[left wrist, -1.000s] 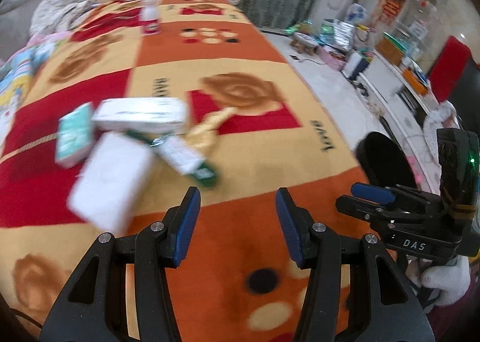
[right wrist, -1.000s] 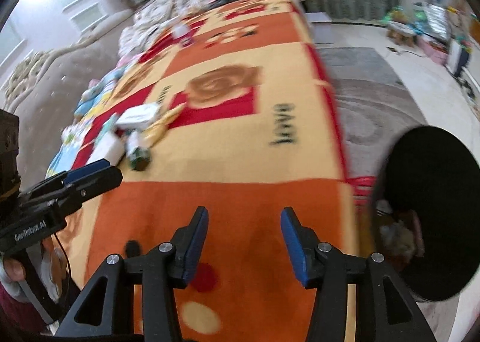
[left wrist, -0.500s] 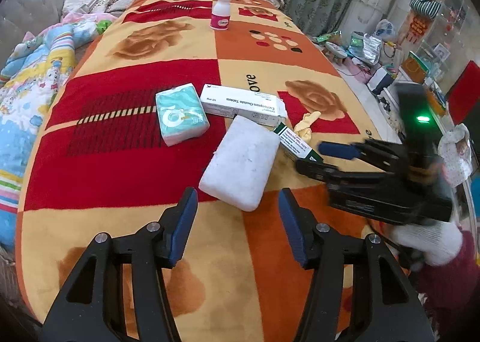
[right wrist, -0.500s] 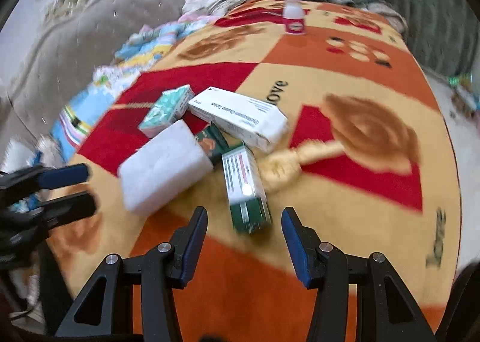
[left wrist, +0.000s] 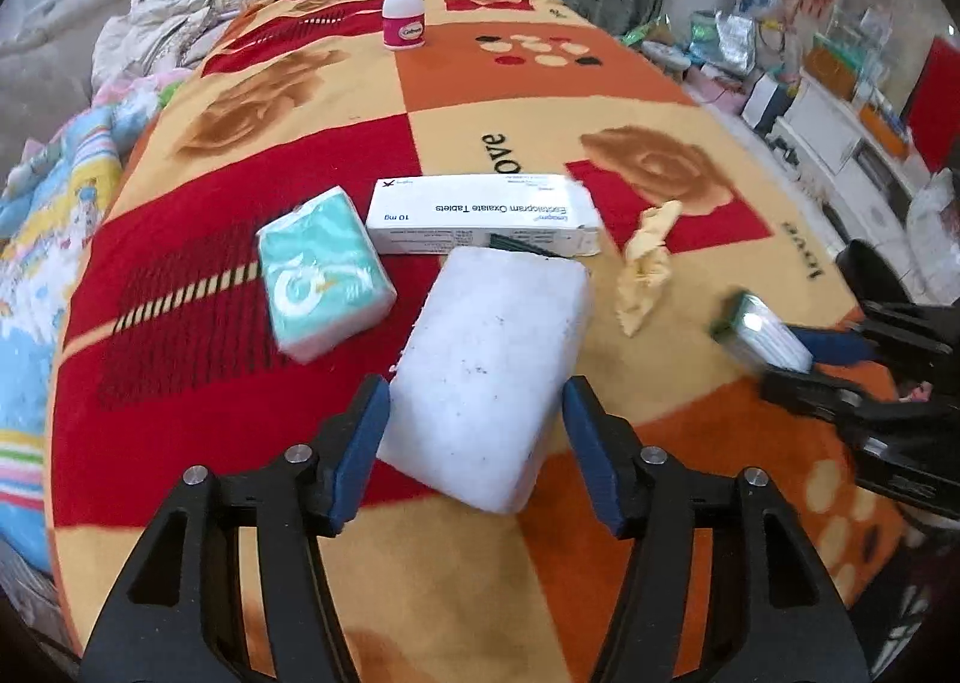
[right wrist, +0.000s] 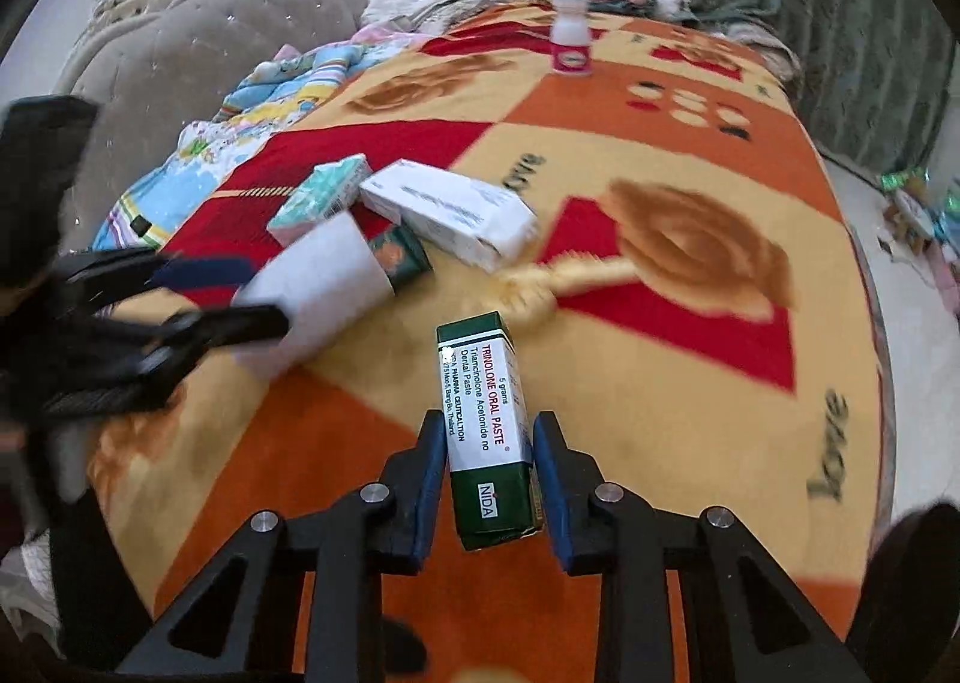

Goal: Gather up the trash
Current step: 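Grasp the green ointment box with right gripper while left gripper grasps white sponge, then carry the sponge and ointment box over the black bin, then open both grippers to drop the sponge and ointment box into the bin, then grasp the green cracker wrapper with left gripper while right gripper grasps beige tissue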

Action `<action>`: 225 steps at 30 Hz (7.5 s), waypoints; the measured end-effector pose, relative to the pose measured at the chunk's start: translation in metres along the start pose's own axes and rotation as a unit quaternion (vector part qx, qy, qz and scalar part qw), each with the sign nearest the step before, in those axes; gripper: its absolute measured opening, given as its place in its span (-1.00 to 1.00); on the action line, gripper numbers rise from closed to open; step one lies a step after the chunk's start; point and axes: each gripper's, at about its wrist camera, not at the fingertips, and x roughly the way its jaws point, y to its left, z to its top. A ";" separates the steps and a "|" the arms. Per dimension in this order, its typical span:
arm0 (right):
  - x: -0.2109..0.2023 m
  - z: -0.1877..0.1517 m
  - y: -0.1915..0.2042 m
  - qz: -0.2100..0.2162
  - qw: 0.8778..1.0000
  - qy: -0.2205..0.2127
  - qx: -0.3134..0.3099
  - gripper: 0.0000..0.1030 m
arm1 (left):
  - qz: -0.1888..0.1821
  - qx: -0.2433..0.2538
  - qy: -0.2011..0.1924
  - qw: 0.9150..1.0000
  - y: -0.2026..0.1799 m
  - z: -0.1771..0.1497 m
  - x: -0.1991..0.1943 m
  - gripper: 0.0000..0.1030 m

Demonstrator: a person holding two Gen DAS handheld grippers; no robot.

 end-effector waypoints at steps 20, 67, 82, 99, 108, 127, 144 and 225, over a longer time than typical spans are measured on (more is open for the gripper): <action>-0.015 -0.020 -0.011 0.036 0.998 -0.014 0.048 -0.45 | -0.065 -0.095 -0.033 0.993 0.020 0.007 -0.022 -0.50; -0.079 -0.059 -0.077 -0.038 0.992 -0.055 0.103 -0.52 | -0.138 0.021 -0.026 0.990 -0.150 0.012 -0.027 -0.49; -0.110 -0.099 -0.148 -0.079 0.979 -0.064 0.176 -0.52 | -0.171 0.069 -0.013 0.983 -0.220 0.024 -0.009 -0.49; -0.125 -0.135 -0.196 -0.108 0.965 -0.059 0.230 -0.52 | -0.221 0.090 0.011 0.971 -0.277 0.035 0.010 -0.49; -0.129 -0.144 -0.211 -0.115 0.961 -0.060 0.246 -0.52 | -0.229 0.094 0.019 0.969 -0.293 0.038 0.016 -0.49; -0.133 -0.161 -0.234 -0.122 0.952 -0.059 0.276 -0.52 | -0.237 0.095 0.034 0.966 -0.314 0.043 0.031 -0.49; -0.141 -0.172 -0.256 -0.135 0.934 -0.058 0.326 -0.22 | -0.280 0.087 0.034 0.956 -0.322 0.046 0.028 0.05; 0.062 0.059 -0.006 -0.018 0.998 -0.008 0.056 -0.63 | -0.056 -0.089 0.032 0.994 0.011 -0.006 0.011 -0.26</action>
